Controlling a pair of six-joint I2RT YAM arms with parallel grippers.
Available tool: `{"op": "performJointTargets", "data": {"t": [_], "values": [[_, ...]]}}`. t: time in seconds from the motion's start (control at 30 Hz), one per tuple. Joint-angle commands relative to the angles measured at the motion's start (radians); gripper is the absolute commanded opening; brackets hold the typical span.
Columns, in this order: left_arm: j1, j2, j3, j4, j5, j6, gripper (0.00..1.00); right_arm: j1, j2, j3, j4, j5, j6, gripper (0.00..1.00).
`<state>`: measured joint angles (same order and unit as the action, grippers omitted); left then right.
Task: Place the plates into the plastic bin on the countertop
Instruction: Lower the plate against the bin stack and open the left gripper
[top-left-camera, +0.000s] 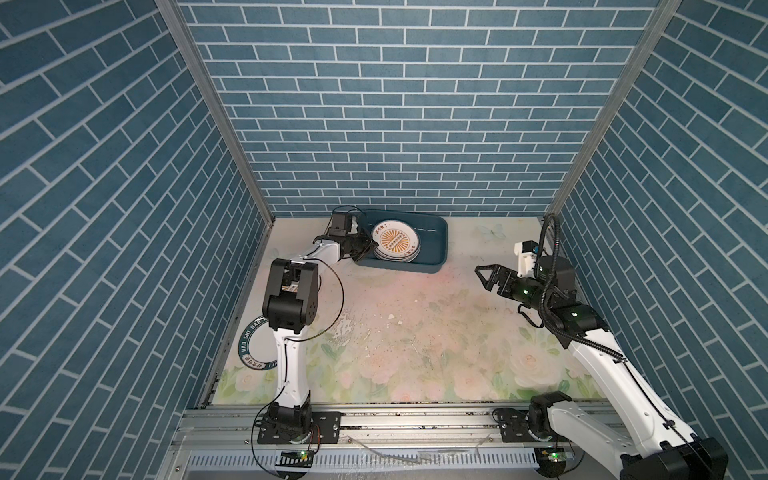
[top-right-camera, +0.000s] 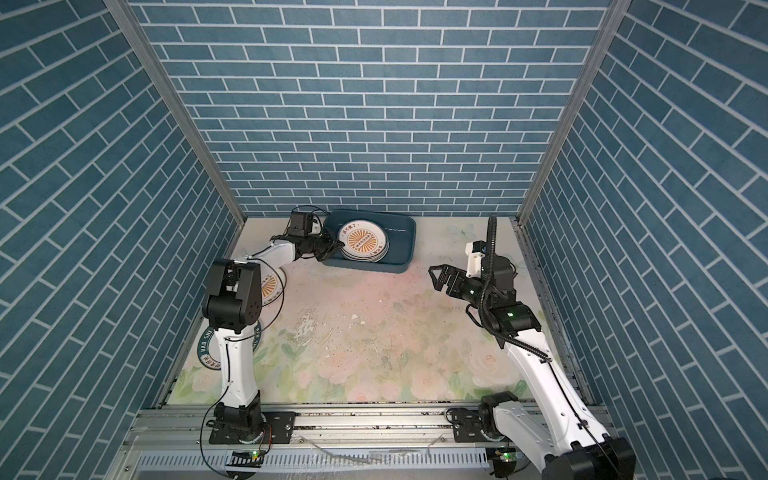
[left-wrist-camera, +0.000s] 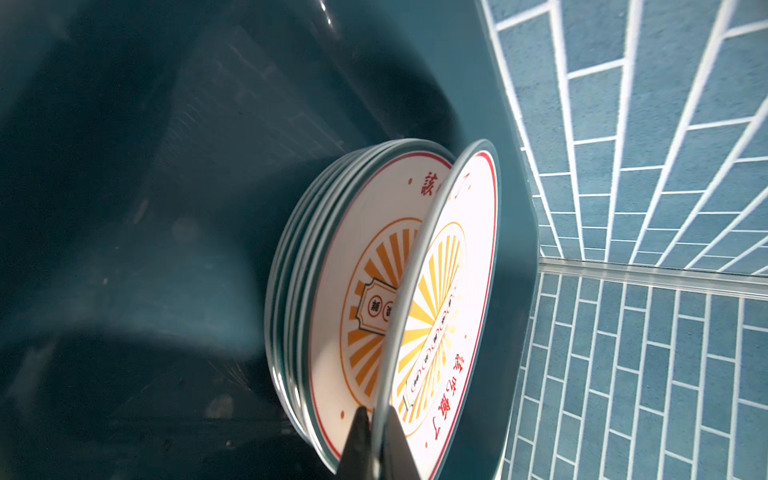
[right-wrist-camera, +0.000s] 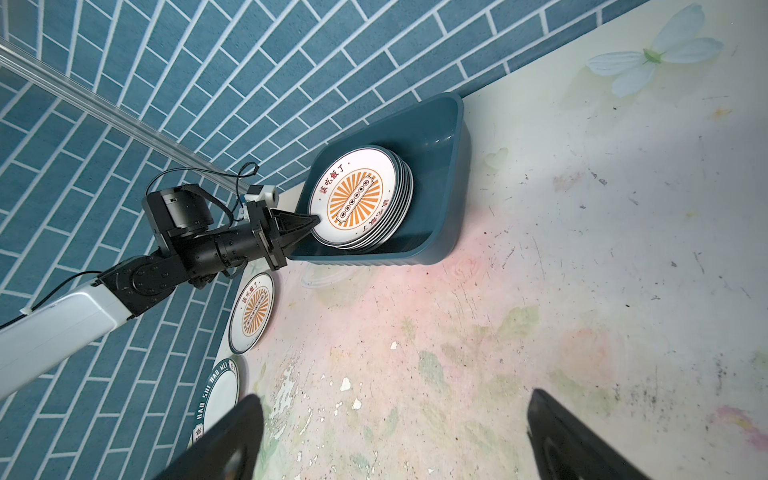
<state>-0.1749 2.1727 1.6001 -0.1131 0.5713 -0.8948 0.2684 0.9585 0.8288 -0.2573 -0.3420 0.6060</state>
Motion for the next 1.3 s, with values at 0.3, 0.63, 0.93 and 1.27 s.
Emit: {"op": "performJointTargets", "data": {"t": [0.3, 0.63, 0.93, 1.27], "values": [[0.002, 0.044, 0.049, -0.022, 0.033, -0.001, 0.08, 0.003, -0.005, 0.020, -0.004, -0.009, 0.018, 0.98], [0.002, 0.050, 0.076, -0.082, 0.012, 0.036, 0.23, 0.003, 0.011, 0.026, 0.004, -0.014, 0.020, 0.98], [0.002, 0.047, 0.110, -0.163, -0.012, 0.091, 0.40, 0.003, 0.003, 0.021, 0.012, -0.007, 0.028, 0.98], [0.001, 0.036, 0.194, -0.342, -0.063, 0.216, 0.74, 0.003, -0.003, 0.021, 0.012, -0.014, 0.035, 0.99]]}}
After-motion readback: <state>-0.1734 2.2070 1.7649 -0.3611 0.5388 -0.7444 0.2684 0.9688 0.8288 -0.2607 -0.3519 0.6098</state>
